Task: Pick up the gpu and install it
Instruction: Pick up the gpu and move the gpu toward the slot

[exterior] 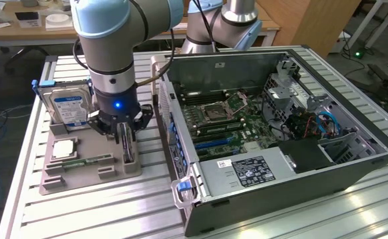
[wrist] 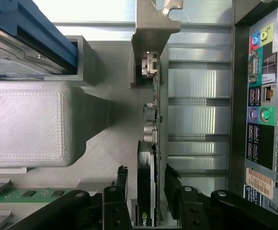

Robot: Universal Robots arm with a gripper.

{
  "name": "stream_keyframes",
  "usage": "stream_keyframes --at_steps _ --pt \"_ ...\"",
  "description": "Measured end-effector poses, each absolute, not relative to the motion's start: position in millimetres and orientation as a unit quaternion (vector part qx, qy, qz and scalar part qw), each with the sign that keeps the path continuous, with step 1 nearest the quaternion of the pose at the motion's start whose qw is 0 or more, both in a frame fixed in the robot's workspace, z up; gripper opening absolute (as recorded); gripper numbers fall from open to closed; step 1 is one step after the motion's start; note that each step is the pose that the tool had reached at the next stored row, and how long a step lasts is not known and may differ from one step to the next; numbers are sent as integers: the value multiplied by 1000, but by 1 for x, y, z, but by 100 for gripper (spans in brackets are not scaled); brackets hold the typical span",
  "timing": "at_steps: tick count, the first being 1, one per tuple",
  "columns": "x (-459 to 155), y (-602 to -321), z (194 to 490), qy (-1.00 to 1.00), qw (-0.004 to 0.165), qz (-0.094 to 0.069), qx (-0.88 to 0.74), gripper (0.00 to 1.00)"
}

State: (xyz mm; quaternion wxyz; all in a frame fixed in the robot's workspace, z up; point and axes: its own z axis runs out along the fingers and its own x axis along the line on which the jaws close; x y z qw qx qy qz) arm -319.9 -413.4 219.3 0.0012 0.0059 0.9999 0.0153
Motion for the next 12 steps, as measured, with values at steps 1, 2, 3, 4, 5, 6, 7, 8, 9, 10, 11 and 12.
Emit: stream_keyframes --at_steps 1,2,3,4,5,6,7,8,9,10,11,12 --pt "-320 -413 219 1000 1 15 6 44" --pt "-320 -413 219 1000 1 15 6 44" --pt "-320 -413 219 1000 1 15 6 44" --pt "-320 -413 219 1000 1 15 6 43" --pt "-320 -413 219 1000 1 15 6 43" --pt "-320 -413 219 1000 1 15 6 36" --pt "-320 -413 219 1000 1 15 6 36" --pt "-320 -413 219 1000 1 15 6 36" --pt "-320 -413 219 1000 1 15 6 36" --pt "-320 -413 219 1000 1 15 6 36" --pt "-320 -413 219 1000 1 15 6 36" --pt "-320 -413 219 1000 1 15 6 35"
